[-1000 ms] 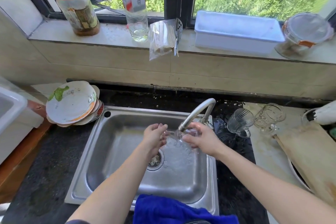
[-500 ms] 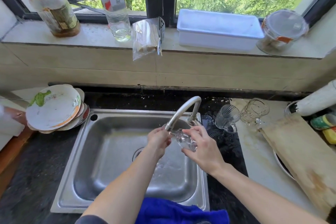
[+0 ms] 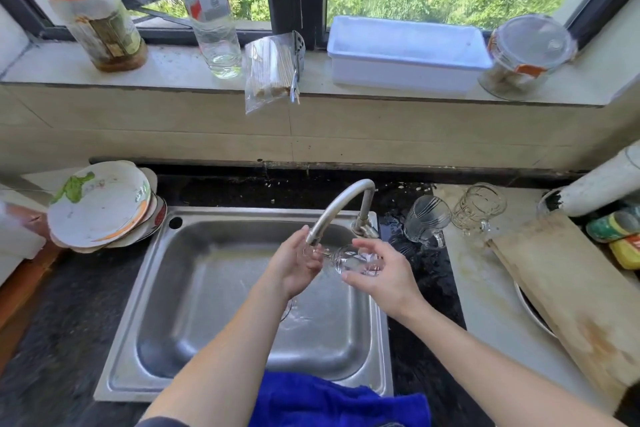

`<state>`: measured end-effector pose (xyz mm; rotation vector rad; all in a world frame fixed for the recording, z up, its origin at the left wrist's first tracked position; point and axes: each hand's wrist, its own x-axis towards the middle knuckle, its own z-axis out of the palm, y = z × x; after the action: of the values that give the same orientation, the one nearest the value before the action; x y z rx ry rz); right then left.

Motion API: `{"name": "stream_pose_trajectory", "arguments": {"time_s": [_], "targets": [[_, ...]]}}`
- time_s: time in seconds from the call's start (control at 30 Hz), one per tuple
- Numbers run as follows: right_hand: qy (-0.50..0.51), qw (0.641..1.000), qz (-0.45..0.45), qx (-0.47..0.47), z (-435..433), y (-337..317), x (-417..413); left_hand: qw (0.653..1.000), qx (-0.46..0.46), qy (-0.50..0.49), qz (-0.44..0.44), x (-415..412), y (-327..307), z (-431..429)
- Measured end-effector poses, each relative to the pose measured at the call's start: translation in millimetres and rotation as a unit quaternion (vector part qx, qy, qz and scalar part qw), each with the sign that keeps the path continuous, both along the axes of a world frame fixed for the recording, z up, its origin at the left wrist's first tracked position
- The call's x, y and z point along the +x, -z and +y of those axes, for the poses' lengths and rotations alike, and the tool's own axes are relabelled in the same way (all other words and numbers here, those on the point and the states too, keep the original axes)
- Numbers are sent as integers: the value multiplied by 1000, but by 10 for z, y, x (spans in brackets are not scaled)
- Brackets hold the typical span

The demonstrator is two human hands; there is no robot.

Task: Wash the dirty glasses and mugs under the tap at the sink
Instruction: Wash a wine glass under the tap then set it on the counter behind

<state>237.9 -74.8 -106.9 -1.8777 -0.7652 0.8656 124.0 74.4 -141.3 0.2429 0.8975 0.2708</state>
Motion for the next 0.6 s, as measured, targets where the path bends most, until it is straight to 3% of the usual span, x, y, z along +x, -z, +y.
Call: {"name": "stream_pose_trajectory", "arguments": {"time_s": [0.1, 0.2, 0.27, 0.33, 0.4, 0.47, 0.6], "targets": [[31, 985, 168, 15, -17, 16, 77, 996, -20, -14, -82, -136, -9, 32], [82, 931, 355, -12, 2, 113, 122, 992, -50, -17, -115, -145, -75, 2], [126, 899, 415, -55, 24, 202, 106, 994, -31, 20, -100, -77, -138, -42], [171, 874, 443, -101, 22, 305, 89, 993, 66, 93, -32, 2, -199, -57], [185, 856, 462, -140, -1, 382, 80, 970, 177, 165, 24, 32, -255, -35], [166, 848, 477, -160, -19, 429, 79, 953, 218, 210, 24, 5, -293, 13], [24, 912, 380, -150, 14, 416, 97, 970, 178, 164, 6, -90, -325, 132]]}}
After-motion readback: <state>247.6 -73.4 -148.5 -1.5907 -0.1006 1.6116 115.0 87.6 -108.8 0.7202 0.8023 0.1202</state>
